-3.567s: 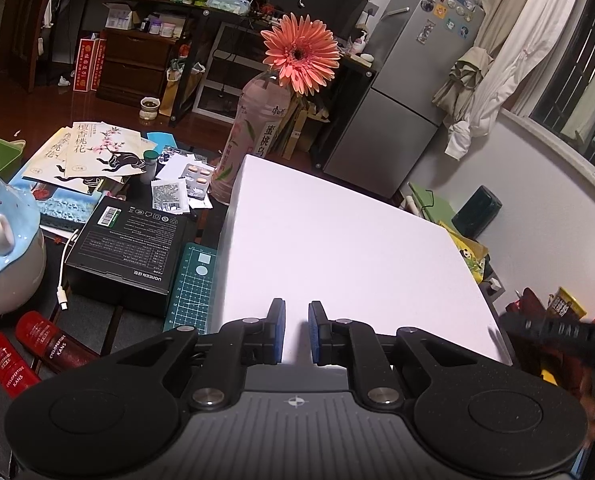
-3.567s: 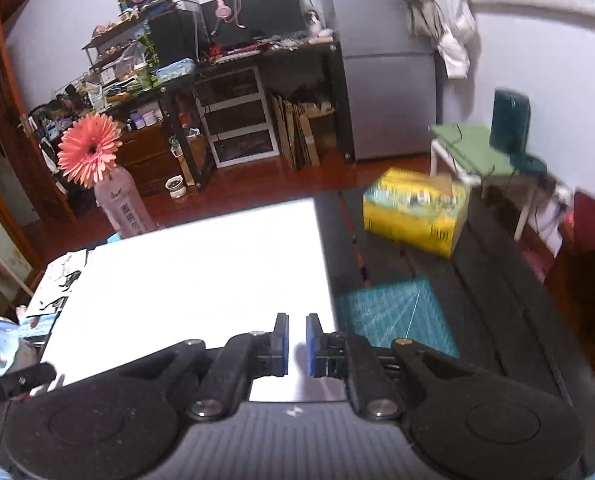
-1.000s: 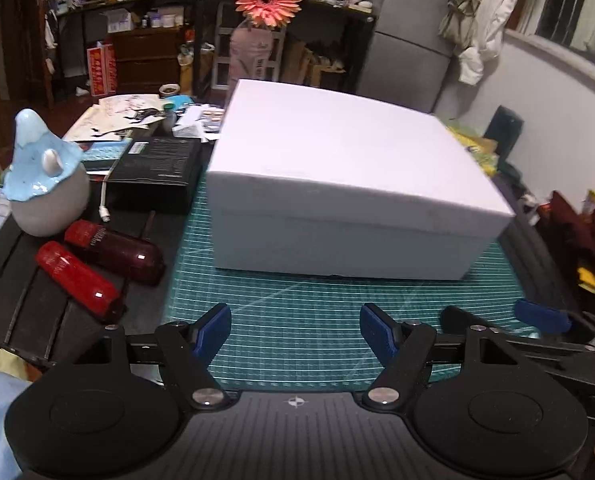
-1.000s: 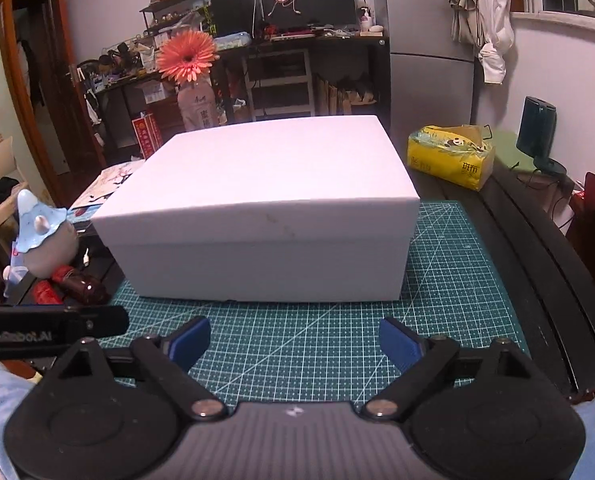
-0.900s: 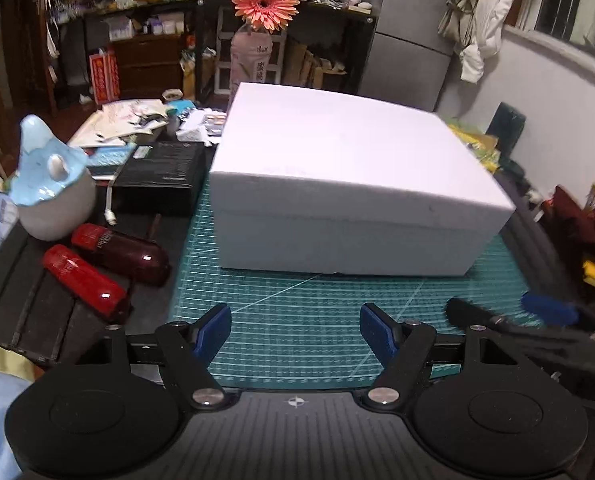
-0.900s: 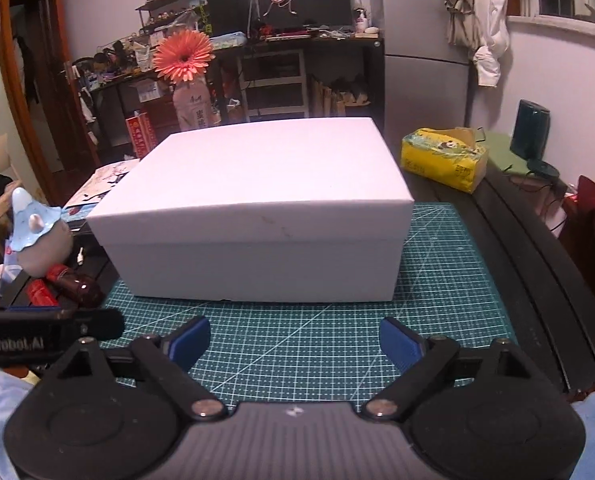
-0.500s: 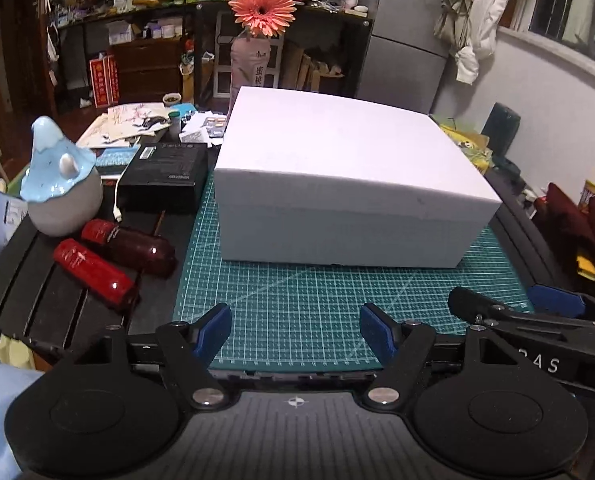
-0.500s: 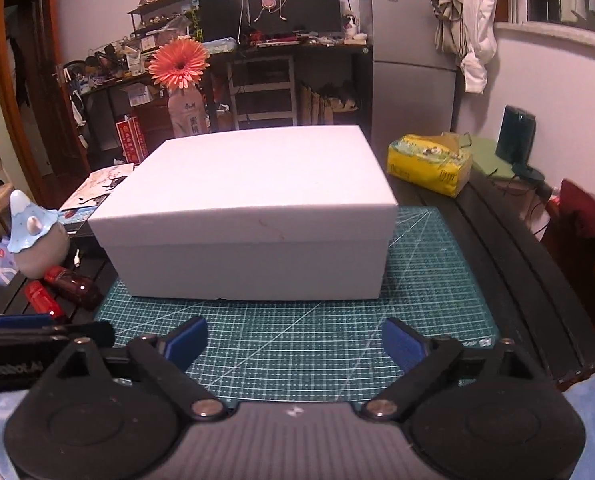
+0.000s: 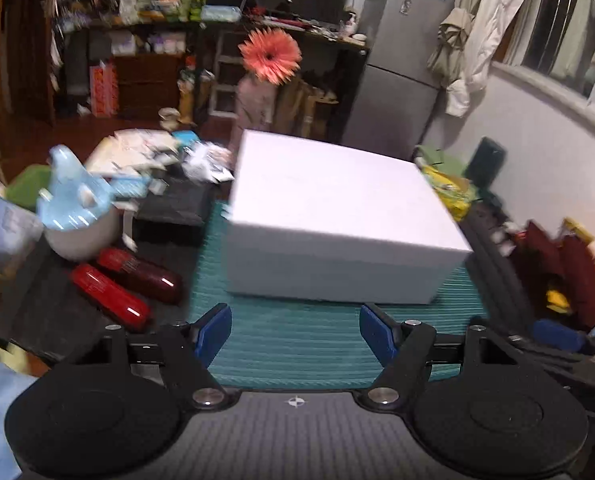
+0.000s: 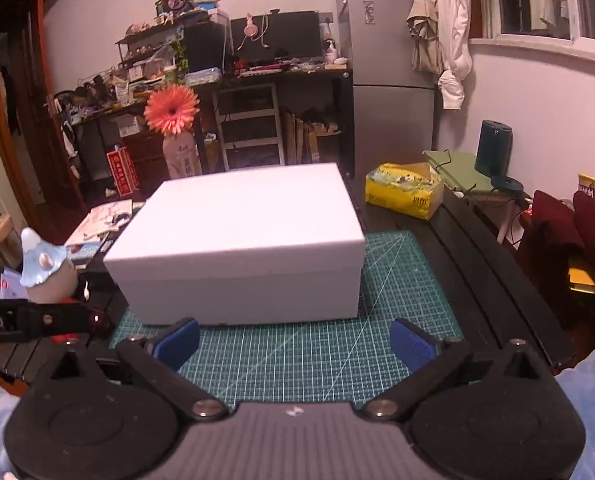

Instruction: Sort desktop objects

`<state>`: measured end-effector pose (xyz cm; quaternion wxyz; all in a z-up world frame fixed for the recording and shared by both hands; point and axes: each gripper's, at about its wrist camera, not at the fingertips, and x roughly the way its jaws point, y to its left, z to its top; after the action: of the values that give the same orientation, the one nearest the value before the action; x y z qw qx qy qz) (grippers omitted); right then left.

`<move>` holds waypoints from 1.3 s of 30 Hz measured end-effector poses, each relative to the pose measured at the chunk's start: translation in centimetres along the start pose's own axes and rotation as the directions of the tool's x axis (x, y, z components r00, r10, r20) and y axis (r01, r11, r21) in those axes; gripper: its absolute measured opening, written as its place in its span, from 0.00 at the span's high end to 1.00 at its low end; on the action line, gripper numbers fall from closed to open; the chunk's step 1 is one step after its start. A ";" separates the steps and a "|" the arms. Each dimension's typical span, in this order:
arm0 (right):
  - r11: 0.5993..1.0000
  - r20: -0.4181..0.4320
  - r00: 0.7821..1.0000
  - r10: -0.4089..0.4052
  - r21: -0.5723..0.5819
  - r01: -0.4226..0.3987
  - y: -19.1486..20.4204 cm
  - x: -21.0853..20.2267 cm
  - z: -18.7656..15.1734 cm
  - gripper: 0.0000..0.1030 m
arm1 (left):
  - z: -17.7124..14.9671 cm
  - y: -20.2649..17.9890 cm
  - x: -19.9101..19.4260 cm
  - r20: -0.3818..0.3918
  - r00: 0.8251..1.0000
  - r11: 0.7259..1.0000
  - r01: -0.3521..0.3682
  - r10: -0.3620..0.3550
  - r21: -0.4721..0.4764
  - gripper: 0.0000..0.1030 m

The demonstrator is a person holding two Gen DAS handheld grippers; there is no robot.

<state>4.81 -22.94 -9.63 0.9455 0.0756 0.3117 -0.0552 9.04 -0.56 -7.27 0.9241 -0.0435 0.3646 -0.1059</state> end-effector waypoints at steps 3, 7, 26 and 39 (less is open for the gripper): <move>1.000 0.008 1.000 -0.013 0.023 0.012 0.0 -0.5 0.8 0.01 | 1.4 0.0 -1.5 0.043 0.998 0.998 -0.044 0.042 0.047 0.32; 0.999 -0.014 1.000 -0.020 0.049 0.021 0.0 -1.2 1.6 0.01 | 3.0 -0.3 -4.1 0.067 0.994 0.993 -0.093 0.088 0.073 0.32; 0.997 -0.056 0.996 -0.072 0.004 0.072 0.9 -8.1 2.5 0.01 | -1.0 -3.8 -9.4 0.156 0.981 0.984 -0.134 0.116 0.114 0.13; 0.998 -0.106 0.993 -0.054 0.017 0.056 1.1 -10.0 1.8 0.01 | -2.2 -4.1 -10.4 0.110 0.975 0.973 -0.203 0.191 0.108 0.12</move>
<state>-1.96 -21.60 -2.16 0.9250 0.0794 0.3628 -0.0804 -0.54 -2.23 -1.32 0.9479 0.0428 0.3139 -0.0328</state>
